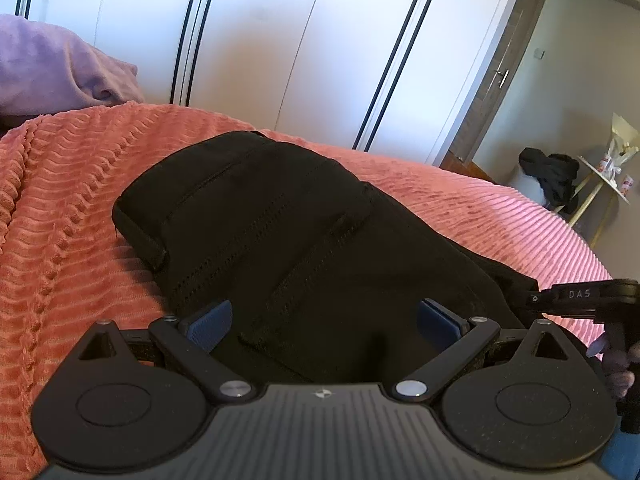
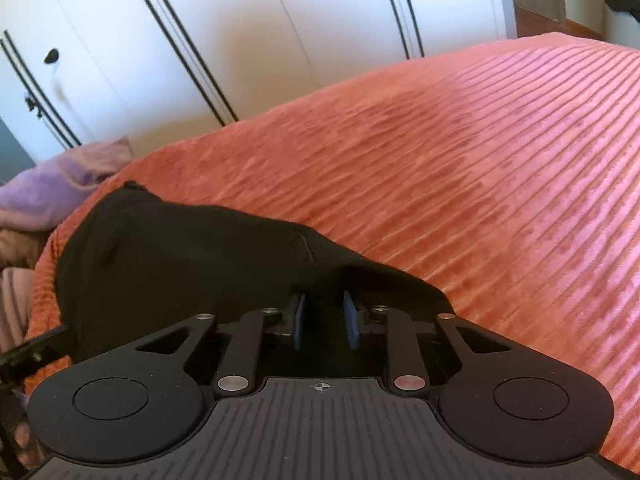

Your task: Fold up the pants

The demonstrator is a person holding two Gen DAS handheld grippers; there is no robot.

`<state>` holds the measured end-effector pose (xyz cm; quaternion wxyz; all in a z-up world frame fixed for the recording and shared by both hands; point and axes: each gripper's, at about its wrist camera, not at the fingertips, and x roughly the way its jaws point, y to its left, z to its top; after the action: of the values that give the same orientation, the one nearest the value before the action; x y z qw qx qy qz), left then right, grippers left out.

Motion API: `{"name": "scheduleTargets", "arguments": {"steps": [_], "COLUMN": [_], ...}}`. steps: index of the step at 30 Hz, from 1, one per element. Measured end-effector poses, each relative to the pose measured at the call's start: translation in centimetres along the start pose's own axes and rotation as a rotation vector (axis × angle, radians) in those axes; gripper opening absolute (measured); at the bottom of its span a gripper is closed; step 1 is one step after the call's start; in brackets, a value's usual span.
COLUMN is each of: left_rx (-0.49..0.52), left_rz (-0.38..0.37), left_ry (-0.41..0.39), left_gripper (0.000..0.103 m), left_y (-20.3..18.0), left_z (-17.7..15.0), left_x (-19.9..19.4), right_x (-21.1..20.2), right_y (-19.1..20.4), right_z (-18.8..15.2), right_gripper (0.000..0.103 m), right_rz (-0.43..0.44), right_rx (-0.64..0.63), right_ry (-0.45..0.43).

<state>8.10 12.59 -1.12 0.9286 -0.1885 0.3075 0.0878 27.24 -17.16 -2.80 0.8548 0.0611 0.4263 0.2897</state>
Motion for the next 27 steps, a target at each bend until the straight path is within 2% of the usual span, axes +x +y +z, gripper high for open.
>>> {"name": "scheduleTargets", "arguments": {"steps": [2, 3, 4, 6, 7, 8, 9, 11, 14, 15, 18, 22, 24, 27], "left_rx": [-0.001, -0.002, 0.0, 0.008, 0.015, 0.023, 0.03, 0.044, 0.035, 0.031, 0.057, 0.098, 0.095, 0.07], "left_rz": [0.0, 0.002, 0.004, 0.017, 0.023, 0.031, 0.035, 0.033, 0.034, 0.03, 0.025, 0.049, 0.044, 0.031], "left_ry": [-0.001, -0.002, -0.005, -0.012, -0.01, -0.007, -0.006, -0.009, -0.013, -0.016, -0.004, -0.015, -0.015, -0.016], "left_gripper": [0.099, 0.099, 0.099, 0.099, 0.099, 0.099, 0.099, 0.099, 0.099, 0.099, 0.099, 0.099, 0.099, 0.099], "left_y": [0.0, 0.1, 0.0, -0.2, -0.4, -0.6, -0.7, -0.8, -0.6, -0.6, -1.4, -2.5, -2.7, -2.7], "left_z": [0.1, 0.2, 0.2, 0.1, 0.0, 0.0, -0.1, -0.2, -0.1, -0.2, -0.4, -0.7, -0.7, -0.7], "left_x": [0.0, 0.0, 0.0, 0.2, 0.3, 0.4, 0.5, 0.3, 0.3, 0.3, 0.5, 0.2, -0.1, -0.9], "right_x": [-0.3, -0.9, -1.6, -2.1, -2.1, -1.9, -2.0, -3.4, -5.3, -5.4, -5.8, -3.3, -1.7, -0.9], "right_y": [-0.4, -0.4, -0.3, -1.0, -1.3, -1.5, -1.6, -0.7, 1.9, 2.6, 3.2, 0.9, 0.2, -0.5], "right_z": [0.0, 0.4, 1.1, 2.6, 3.3, 3.6, 3.7, 2.8, -0.2, -1.1, -3.7, -4.1, -3.7, -2.6], "right_gripper": [0.005, 0.004, 0.004, 0.002, 0.001, 0.001, 0.001, 0.002, 0.003, 0.003, 0.003, 0.0, 0.0, 0.0], "right_rz": [-0.015, -0.047, -0.105, -0.197, -0.298, -0.341, -0.35, -0.246, -0.165, -0.177, -0.285, -0.369, -0.401, -0.423], "right_rx": [0.018, 0.006, -0.016, 0.02, 0.029, 0.023, 0.039, 0.047, -0.004, -0.017, -0.026, 0.081, 0.045, 0.12], "right_ry": [-0.028, -0.06, -0.117, -0.187, -0.222, -0.215, -0.197, -0.211, -0.176, -0.145, -0.102, -0.007, -0.039, -0.077]}}
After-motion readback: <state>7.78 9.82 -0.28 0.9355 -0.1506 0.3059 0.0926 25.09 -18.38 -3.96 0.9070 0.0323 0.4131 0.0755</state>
